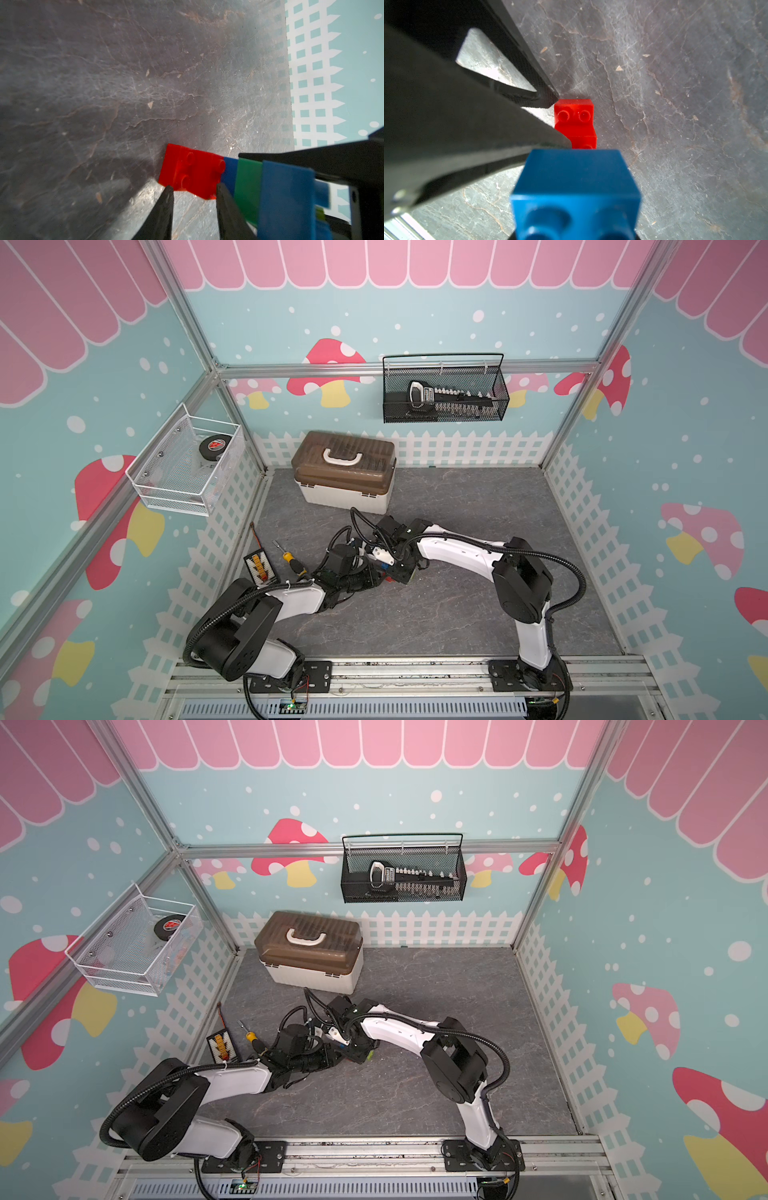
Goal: Assemble the letter y with lego
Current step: Assemble the lego brick with the lego brick.
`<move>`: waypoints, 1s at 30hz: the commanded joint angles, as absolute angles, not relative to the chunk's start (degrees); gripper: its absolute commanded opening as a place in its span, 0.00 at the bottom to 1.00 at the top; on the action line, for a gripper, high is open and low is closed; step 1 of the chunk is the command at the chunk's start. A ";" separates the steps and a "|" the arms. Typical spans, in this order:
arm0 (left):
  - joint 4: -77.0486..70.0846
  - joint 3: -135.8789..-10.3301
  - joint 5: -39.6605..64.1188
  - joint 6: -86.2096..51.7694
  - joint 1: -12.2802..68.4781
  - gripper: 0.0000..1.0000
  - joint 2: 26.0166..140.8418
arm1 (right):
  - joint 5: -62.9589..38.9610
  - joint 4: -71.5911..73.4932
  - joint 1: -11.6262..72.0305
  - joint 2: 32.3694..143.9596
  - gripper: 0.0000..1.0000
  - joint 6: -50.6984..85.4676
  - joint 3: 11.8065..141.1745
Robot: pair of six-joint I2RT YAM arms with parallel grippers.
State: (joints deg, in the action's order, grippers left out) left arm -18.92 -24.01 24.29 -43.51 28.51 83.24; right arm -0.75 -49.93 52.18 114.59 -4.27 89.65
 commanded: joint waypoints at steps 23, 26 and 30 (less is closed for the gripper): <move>-13.53 -23.54 22.46 -43.43 27.98 0.36 81.00 | -1.00 -51.73 52.55 115.85 0.11 -4.81 89.64; -11.19 -24.24 21.65 -43.05 28.04 0.42 79.10 | -1.07 -51.25 52.47 115.26 0.11 -4.46 89.60; -8.02 -24.86 20.71 -42.45 27.78 0.46 75.92 | -1.33 -50.15 52.30 114.18 0.11 -3.86 88.85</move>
State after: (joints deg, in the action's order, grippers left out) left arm -11.27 -24.03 22.41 -43.13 28.23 78.22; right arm -0.78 -50.11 52.18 114.67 -4.16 89.86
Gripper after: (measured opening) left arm 0.457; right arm 0.337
